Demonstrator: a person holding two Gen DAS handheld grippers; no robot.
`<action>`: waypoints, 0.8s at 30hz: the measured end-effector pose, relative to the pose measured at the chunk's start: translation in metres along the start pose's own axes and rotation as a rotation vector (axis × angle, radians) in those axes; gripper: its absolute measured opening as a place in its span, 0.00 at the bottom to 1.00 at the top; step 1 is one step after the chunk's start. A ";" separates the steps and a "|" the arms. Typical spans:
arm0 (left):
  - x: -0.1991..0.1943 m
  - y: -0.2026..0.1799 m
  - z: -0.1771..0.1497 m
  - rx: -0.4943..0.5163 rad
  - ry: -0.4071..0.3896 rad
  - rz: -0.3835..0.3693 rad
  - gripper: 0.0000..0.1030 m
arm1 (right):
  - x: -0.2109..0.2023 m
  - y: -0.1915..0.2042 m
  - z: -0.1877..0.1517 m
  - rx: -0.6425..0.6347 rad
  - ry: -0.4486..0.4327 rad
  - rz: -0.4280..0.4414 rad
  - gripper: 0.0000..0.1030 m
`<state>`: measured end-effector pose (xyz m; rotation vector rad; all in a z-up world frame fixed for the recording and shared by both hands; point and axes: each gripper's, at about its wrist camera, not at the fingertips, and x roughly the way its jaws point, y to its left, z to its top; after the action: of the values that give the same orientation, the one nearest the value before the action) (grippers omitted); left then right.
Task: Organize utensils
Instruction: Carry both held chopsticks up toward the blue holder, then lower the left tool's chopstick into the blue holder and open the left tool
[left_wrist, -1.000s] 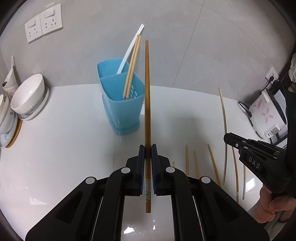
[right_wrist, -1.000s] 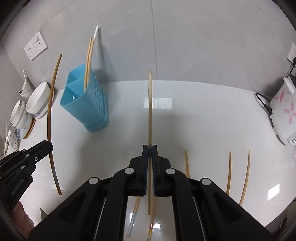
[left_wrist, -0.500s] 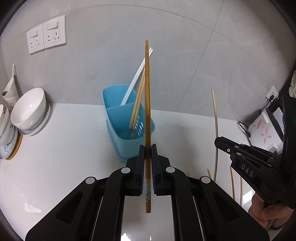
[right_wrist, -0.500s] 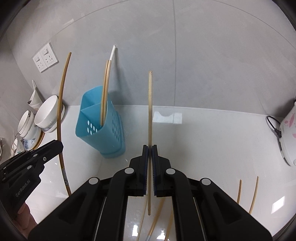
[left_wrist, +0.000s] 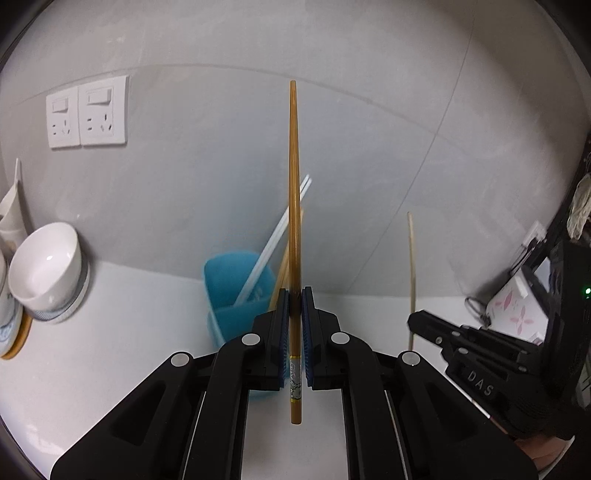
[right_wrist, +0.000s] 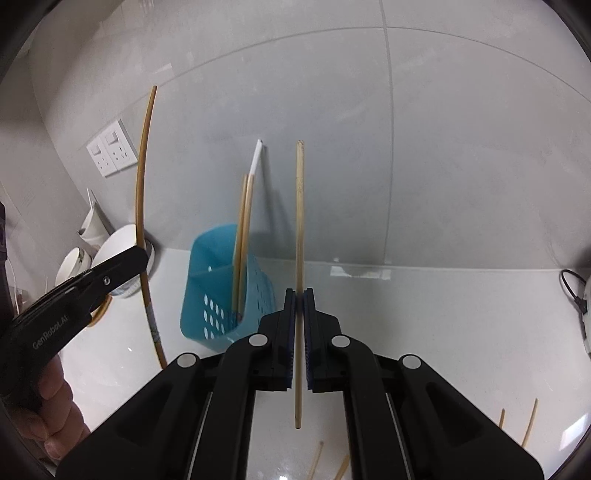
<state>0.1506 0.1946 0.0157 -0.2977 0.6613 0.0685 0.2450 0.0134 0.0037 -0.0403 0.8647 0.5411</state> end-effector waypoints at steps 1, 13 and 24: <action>0.001 0.000 0.002 0.004 -0.015 0.000 0.06 | 0.001 -0.001 0.002 0.001 -0.005 0.003 0.03; 0.033 -0.004 -0.003 0.084 -0.163 -0.024 0.06 | 0.019 -0.009 0.012 0.030 -0.048 0.080 0.03; 0.068 0.001 -0.031 0.121 -0.148 0.022 0.06 | 0.031 -0.012 0.005 0.035 -0.029 0.087 0.03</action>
<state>0.1857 0.1842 -0.0491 -0.1669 0.5197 0.0708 0.2703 0.0173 -0.0179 0.0372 0.8508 0.6062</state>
